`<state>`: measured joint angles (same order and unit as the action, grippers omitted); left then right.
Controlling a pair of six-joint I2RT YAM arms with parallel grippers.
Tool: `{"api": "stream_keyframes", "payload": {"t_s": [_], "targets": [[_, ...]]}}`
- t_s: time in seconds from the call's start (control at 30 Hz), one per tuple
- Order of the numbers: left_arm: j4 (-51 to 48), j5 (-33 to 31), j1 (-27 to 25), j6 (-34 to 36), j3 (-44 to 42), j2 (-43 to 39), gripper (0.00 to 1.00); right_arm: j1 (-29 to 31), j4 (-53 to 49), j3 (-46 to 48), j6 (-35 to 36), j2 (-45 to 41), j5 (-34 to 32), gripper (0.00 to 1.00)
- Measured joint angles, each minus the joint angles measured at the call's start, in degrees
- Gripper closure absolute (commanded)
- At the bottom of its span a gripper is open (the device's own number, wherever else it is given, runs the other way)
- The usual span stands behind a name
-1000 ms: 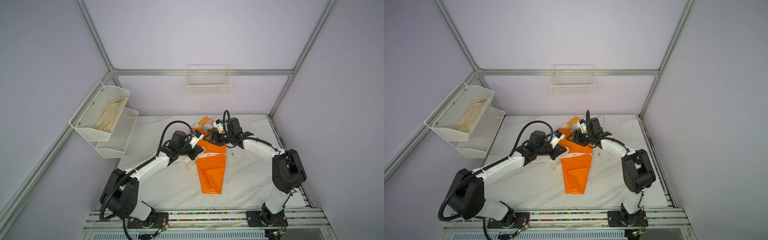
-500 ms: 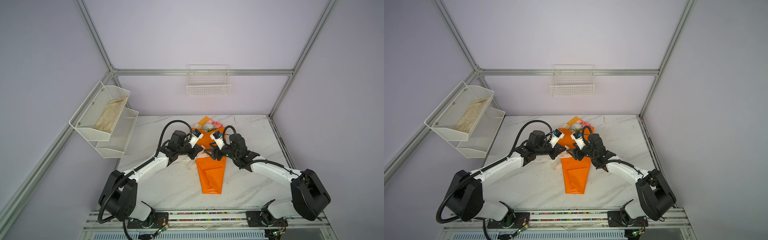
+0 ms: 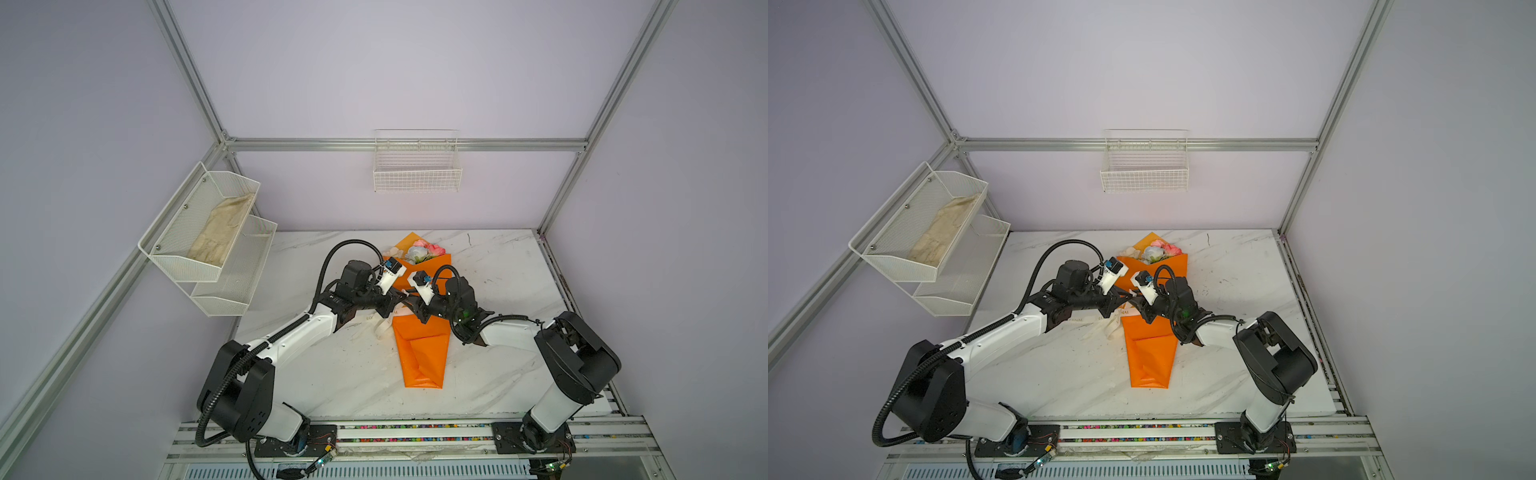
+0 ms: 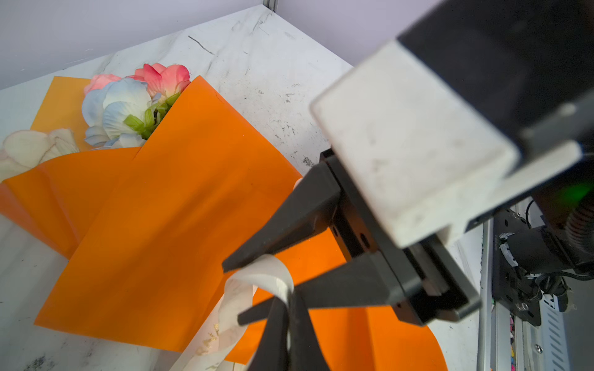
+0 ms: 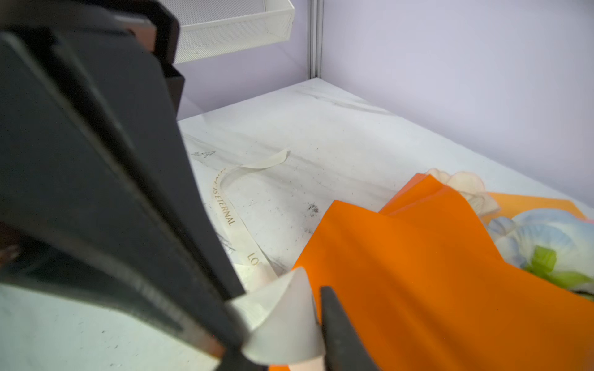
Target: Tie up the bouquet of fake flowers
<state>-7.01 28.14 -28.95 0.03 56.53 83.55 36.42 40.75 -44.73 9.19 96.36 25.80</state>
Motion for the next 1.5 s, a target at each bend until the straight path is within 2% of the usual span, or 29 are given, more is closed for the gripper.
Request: {"api": "stream_keyframes", "payload": {"t_s": [0.07,0.13,0.37,0.6,0.67,0.77,0.87,1.0,1.27,1.5], "targets": [[0.0,-0.8,0.0,-0.1,0.0,0.0,0.95,0.0,1.0,0.0,-0.7,0.1,-2.3,0.97],[0.1,-2.3,-0.1,-0.4,0.0,0.0,0.95,-0.1,1.5,0.0,-1.3,-0.2,-5.1,1.00],[2.5,-10.7,-0.2,-0.9,1.2,0.4,0.94,-0.1,-3.7,-3.1,-2.5,-4.3,-16.4,1.00],[0.3,-19.6,0.1,-0.8,6.5,7.1,0.92,-3.5,-10.8,-8.5,-4.5,-6.1,-36.5,1.00],[-1.2,-20.6,0.2,-0.8,8.0,10.6,0.85,-4.9,-13.3,-8.9,-5.8,-6.5,-39.4,1.00],[-4.5,-20.2,0.2,-0.3,10.4,15.0,0.56,-6.2,-18.6,-10.3,-7.0,-6.0,-39.8,1.00],[-6.0,-17.4,0.2,0.4,11.5,16.6,0.38,-6.2,-24.2,-13.4,-8.2,-4.0,-38.7,1.00],[-4.6,-12.7,0.2,2.4,11.5,16.5,0.29,-6.2,-28.7,-15.3,-9.0,-1.8,-37.9,1.00],[-4.5,-2.8,0.2,8.0,12.3,18.4,0.23,-6.2,-31.6,-15.4,-10.1,-1.6,-37.1,1.00],[-9.4,-0.4,0.0,11.7,14.3,24.7,0.17,-7.1,-32.8,-15.4,-12.0,-1.6,-36.5,1.00]]}}
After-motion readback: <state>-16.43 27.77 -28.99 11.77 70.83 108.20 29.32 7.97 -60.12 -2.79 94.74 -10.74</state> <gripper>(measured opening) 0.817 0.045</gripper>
